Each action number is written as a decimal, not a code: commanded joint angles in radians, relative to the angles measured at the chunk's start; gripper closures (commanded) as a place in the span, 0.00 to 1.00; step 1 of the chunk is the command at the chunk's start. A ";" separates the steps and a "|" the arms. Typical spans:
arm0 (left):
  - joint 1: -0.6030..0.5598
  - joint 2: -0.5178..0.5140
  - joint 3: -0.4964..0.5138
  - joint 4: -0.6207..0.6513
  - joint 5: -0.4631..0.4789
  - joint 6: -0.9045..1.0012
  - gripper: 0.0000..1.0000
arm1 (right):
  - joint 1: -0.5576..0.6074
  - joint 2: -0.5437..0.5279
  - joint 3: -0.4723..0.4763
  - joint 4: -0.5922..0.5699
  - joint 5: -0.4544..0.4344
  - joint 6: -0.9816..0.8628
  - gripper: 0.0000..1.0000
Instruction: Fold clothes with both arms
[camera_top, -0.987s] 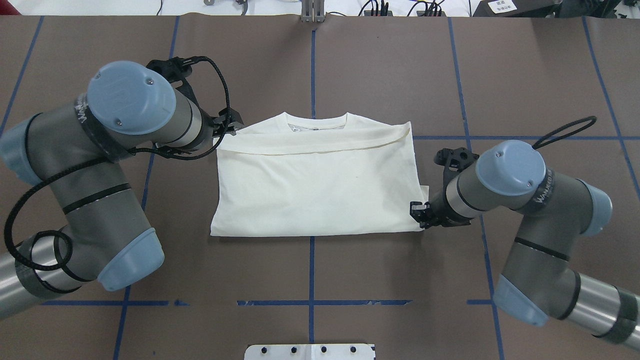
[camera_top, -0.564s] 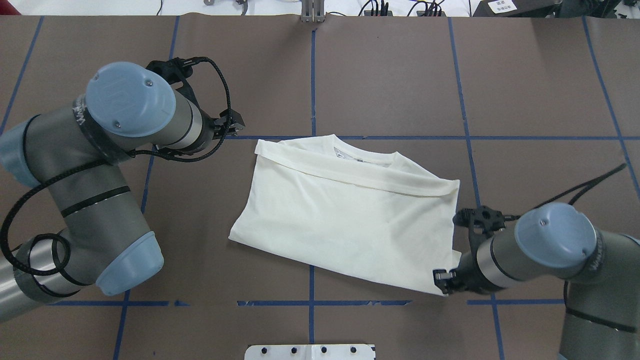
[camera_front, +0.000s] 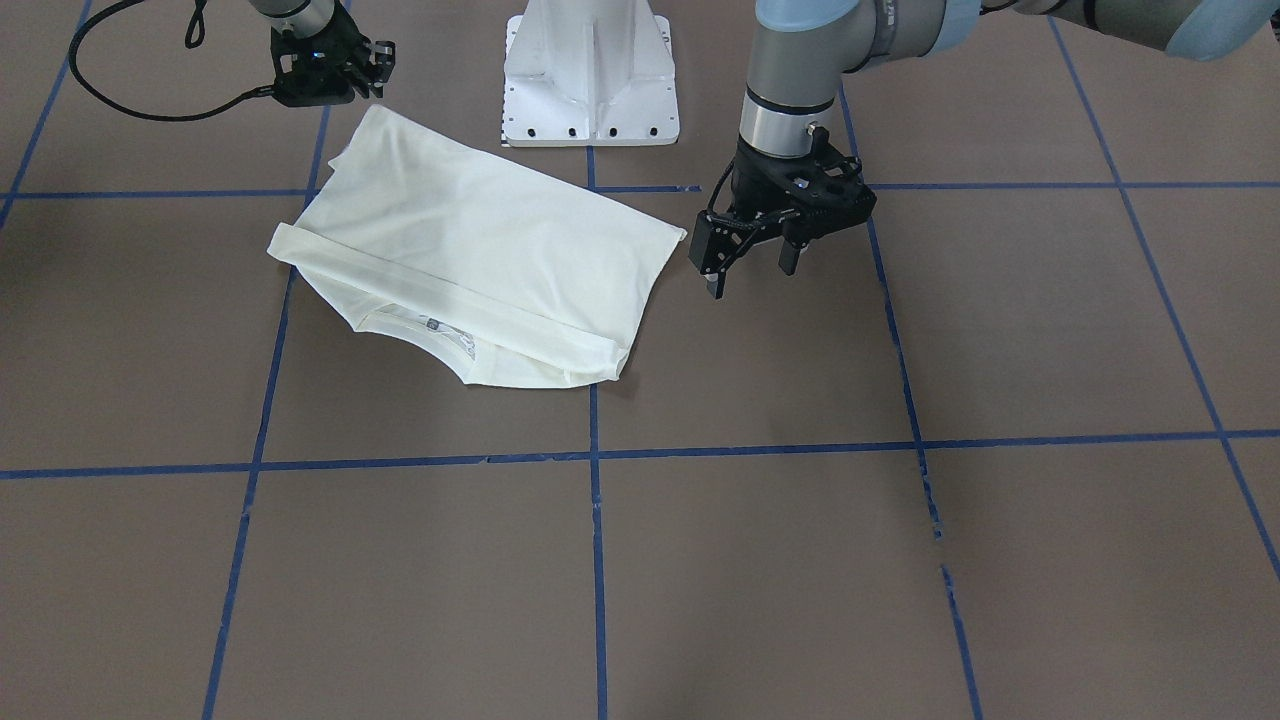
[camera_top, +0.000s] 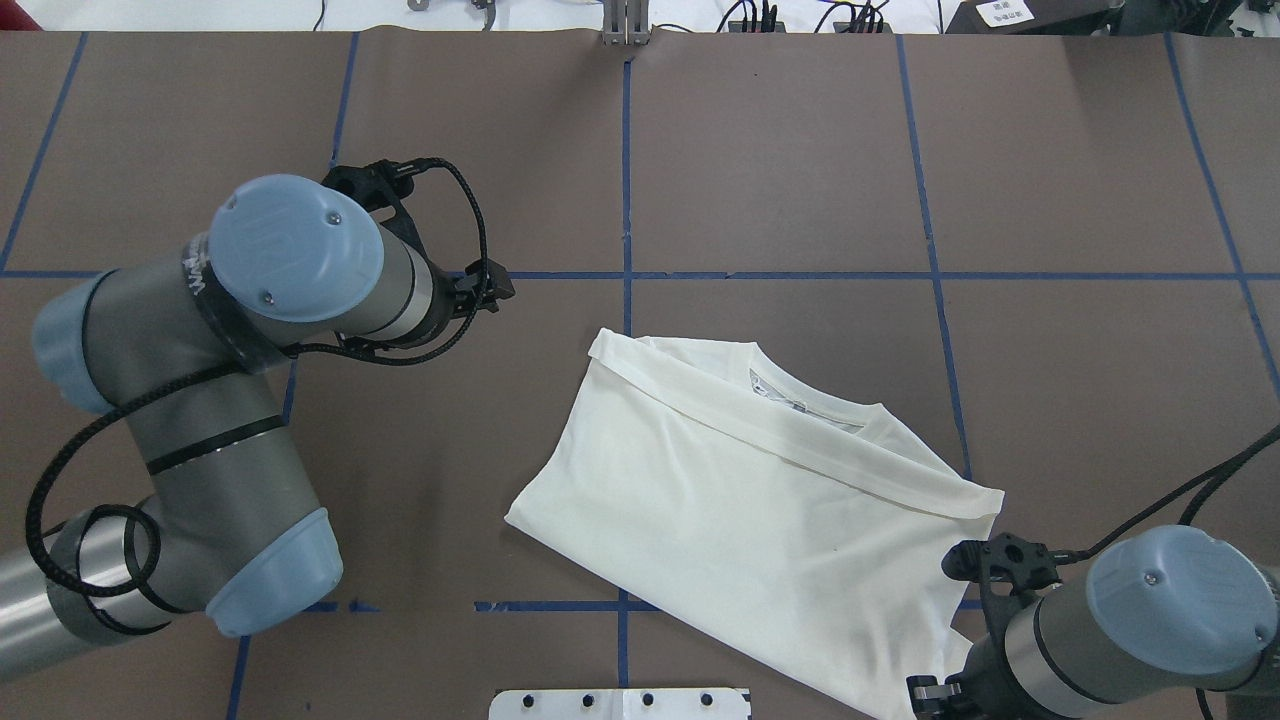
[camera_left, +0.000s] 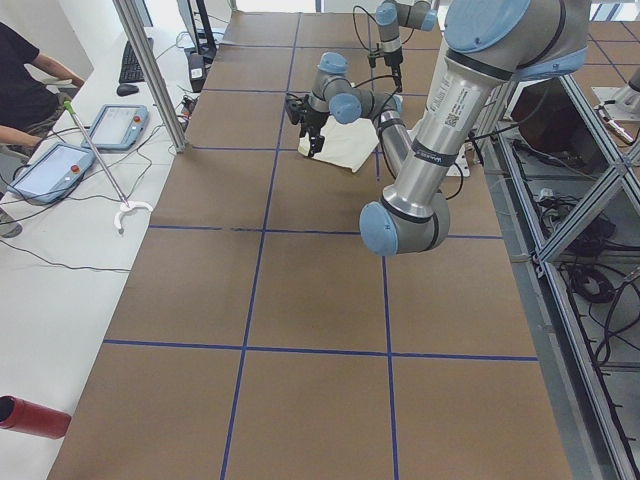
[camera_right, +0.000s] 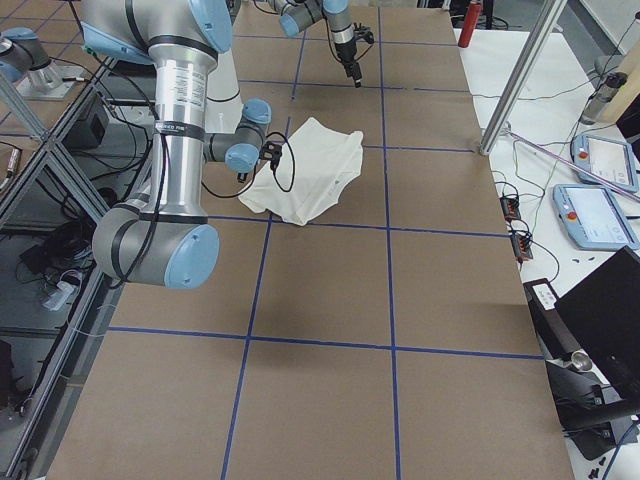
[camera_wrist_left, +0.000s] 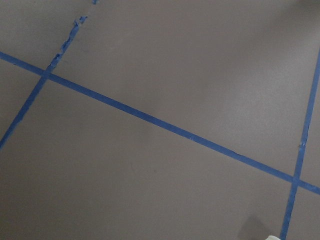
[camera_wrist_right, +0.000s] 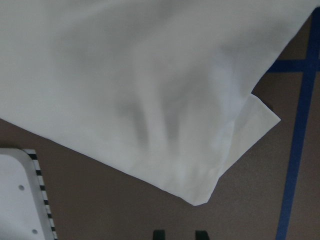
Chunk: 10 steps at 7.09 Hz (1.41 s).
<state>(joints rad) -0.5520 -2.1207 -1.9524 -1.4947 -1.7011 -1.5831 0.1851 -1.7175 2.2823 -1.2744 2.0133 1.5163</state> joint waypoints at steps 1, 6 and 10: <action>0.151 0.010 -0.020 -0.009 -0.003 -0.146 0.00 | 0.122 0.110 0.020 0.000 0.002 0.047 0.00; 0.288 0.019 0.049 -0.059 0.015 -0.359 0.03 | 0.387 0.271 -0.046 -0.002 -0.016 0.038 0.00; 0.281 0.015 0.167 -0.182 0.049 -0.364 0.11 | 0.395 0.294 -0.063 -0.002 -0.027 0.036 0.00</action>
<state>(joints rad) -0.2735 -2.1030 -1.8125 -1.6440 -1.6540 -1.9452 0.5776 -1.4320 2.2223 -1.2759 1.9879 1.5526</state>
